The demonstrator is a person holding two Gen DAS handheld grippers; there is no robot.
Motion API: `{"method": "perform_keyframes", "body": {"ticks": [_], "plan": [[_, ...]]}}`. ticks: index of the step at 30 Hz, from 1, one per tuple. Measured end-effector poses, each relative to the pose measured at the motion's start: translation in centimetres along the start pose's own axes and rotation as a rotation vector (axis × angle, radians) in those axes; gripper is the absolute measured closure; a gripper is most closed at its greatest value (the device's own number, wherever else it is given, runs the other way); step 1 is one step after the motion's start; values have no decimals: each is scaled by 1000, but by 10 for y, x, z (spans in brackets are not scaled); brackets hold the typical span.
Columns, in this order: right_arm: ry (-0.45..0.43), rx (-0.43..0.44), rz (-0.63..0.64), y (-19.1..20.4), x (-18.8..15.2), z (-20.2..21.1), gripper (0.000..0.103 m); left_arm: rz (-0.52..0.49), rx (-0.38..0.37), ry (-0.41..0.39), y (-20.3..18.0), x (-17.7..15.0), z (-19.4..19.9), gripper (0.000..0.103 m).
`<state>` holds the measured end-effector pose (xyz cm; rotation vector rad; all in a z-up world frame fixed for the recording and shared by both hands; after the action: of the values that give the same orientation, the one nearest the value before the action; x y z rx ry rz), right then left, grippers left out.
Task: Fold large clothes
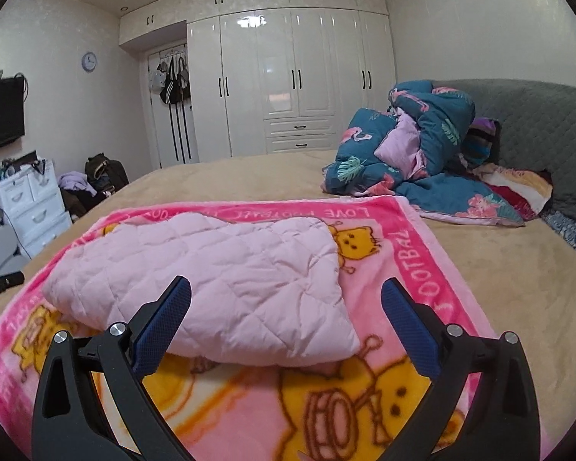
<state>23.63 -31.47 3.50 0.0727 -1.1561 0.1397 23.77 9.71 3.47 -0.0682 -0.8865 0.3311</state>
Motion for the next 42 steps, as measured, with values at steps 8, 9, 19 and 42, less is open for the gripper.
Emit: {"method": "perform_keyframes", "body": {"ticks": [8,9,19,42], "plan": [[67,3,-2,6,-35,-2,4,-28,13,28,-2,-24,-4,9],[74,4,-6,7,-38,-3,4,-31,14,31,-3,-26,-4,9],[164,23,-41,18,-67,-21,4,-37,14,75,-3,-43,-21,9],[365,170,-699,-18,-106,-132,4,301,-161,270,34,-49,-89,9]]}}
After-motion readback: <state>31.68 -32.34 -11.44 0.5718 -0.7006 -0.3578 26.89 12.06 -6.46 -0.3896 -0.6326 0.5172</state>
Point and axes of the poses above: each gripper's, at about its wrist camera, not at the fingertips, and z roughly against the way its jaws point, y to its left, x to its top, the point moved 3 cm from there along -z, roughly the way its jaws point, and after that the axes turned 7 degrees about z, right-handed, at the moved point
